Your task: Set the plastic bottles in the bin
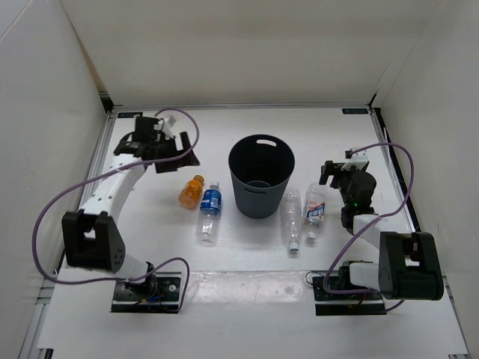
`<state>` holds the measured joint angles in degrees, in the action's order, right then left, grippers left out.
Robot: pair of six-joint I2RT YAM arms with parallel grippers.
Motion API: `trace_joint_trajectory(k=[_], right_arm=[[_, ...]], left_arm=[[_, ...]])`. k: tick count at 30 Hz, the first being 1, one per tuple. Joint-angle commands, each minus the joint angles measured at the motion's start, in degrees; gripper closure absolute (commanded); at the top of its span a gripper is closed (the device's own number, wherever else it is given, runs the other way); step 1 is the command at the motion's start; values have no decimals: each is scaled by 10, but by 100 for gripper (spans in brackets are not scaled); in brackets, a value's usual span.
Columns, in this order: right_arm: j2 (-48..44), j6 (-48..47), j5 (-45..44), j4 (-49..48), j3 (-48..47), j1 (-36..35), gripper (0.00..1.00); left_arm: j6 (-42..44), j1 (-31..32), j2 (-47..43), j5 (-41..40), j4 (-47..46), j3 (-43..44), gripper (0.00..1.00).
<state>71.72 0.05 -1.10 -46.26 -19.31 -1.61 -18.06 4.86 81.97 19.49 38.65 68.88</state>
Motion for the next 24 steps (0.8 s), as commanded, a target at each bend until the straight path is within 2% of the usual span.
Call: trace_joint_trajectory(k=[1, 2, 6, 17, 24], right_arm=[[2, 2, -13, -16, -14, -6, 10], [3, 2, -13, -16, -15, -6, 10], [2, 1, -13, -16, -13, -8, 10], [1, 2, -1, -17, -14, 0, 10], [3, 2, 5, -16, -14, 6, 10]], left_arm=[[14, 48, 39, 15, 34, 43, 0], [15, 66, 53, 3, 43, 49, 0], [17, 75, 82, -18, 49, 62, 0], [34, 74, 120, -95, 83, 80, 0], [21, 66, 158, -103, 92, 64, 0]])
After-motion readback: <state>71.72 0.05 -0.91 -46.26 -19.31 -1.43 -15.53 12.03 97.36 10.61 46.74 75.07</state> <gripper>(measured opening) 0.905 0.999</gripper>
